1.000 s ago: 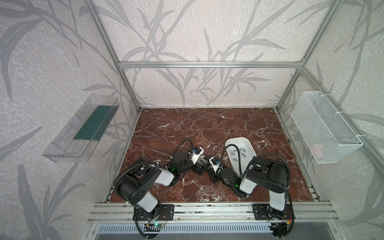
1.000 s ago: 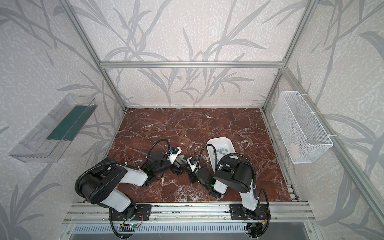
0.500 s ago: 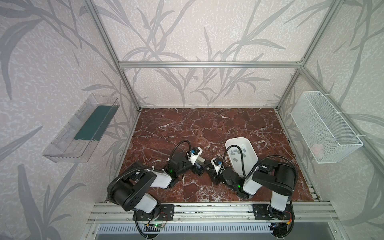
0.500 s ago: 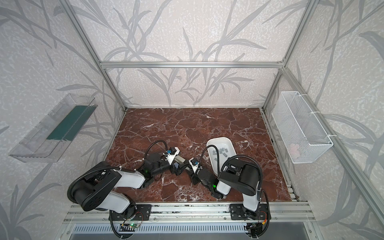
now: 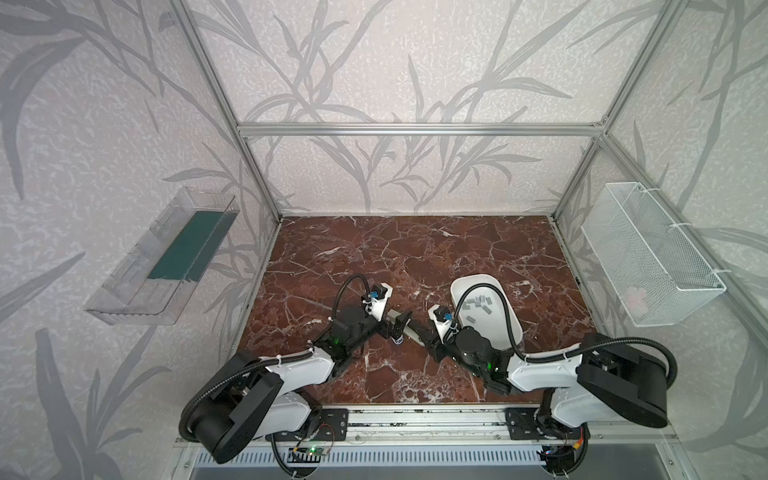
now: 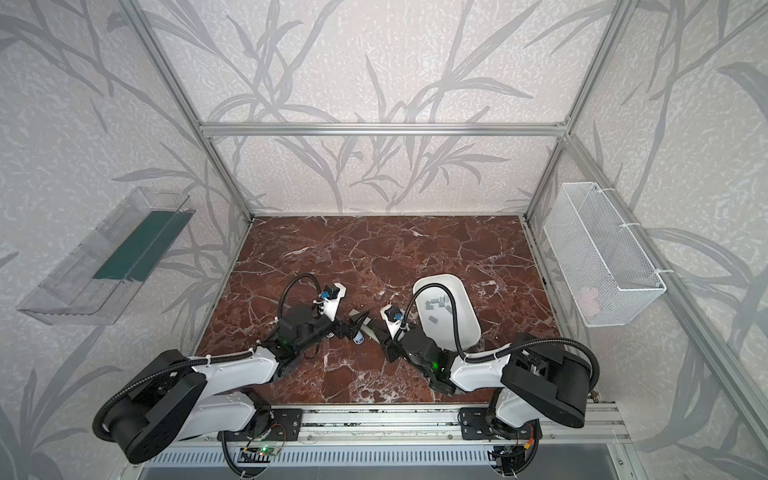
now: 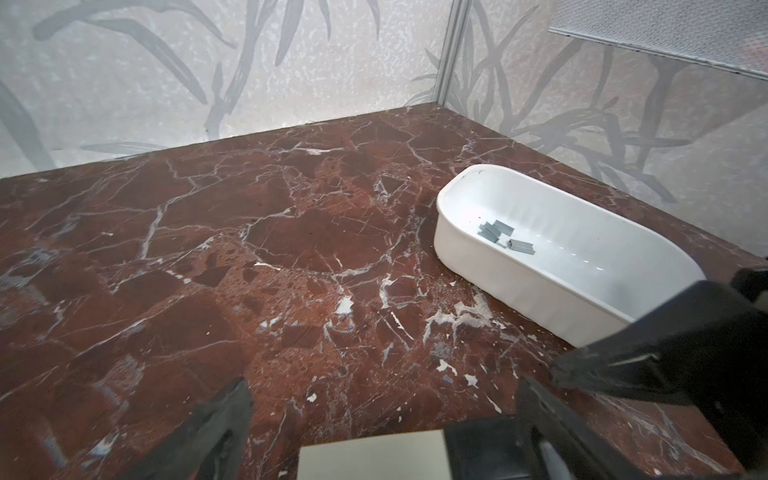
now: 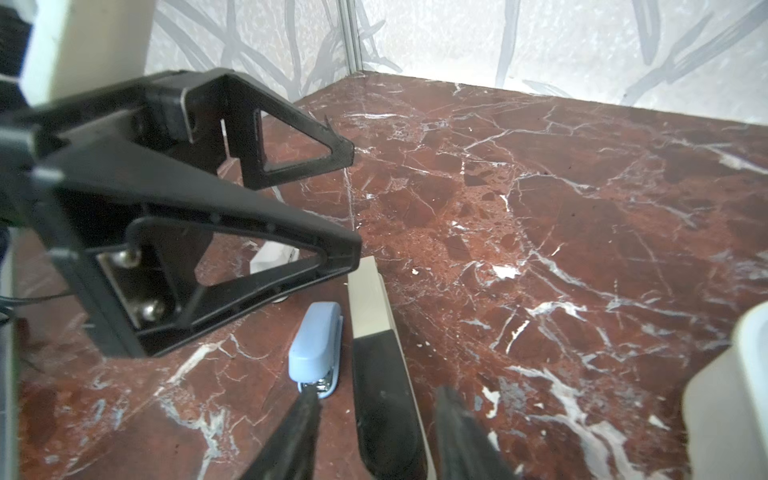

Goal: Load the staples into the stapler

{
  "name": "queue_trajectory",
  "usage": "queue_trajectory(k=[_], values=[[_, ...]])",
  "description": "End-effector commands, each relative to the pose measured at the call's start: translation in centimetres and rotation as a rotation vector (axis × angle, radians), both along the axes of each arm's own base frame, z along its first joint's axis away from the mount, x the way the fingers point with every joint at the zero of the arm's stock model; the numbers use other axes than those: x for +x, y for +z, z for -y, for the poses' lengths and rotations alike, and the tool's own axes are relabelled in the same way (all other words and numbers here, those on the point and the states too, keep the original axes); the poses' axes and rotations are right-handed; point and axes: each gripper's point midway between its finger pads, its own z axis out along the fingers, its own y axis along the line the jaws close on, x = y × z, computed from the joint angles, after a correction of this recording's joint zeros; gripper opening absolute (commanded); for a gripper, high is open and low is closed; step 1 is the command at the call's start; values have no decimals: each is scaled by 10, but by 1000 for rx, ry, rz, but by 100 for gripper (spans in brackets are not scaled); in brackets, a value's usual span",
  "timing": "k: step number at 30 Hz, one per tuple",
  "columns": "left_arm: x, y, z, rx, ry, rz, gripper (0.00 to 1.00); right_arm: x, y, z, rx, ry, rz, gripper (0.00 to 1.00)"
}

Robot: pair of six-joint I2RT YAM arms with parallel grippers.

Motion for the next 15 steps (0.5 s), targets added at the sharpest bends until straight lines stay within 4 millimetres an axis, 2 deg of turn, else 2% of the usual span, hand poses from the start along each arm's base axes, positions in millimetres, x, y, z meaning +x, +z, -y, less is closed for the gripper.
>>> queue_trajectory(k=[1, 7, 11, 15], values=[[7, 4, -5, -3, 55, -13, 99, 8, -7, 1, -107, -47, -41, 32], [9, -3, -4, -13, 63, -41, 99, 15, -17, -15, -130, -42, -69, 25], [10, -12, -2, -1, 64, -62, 99, 16, -33, -19, -159, -41, -98, 21], [12, -16, -1, -4, 65, -69, 99, 17, -39, -18, -172, -49, -105, 21]])
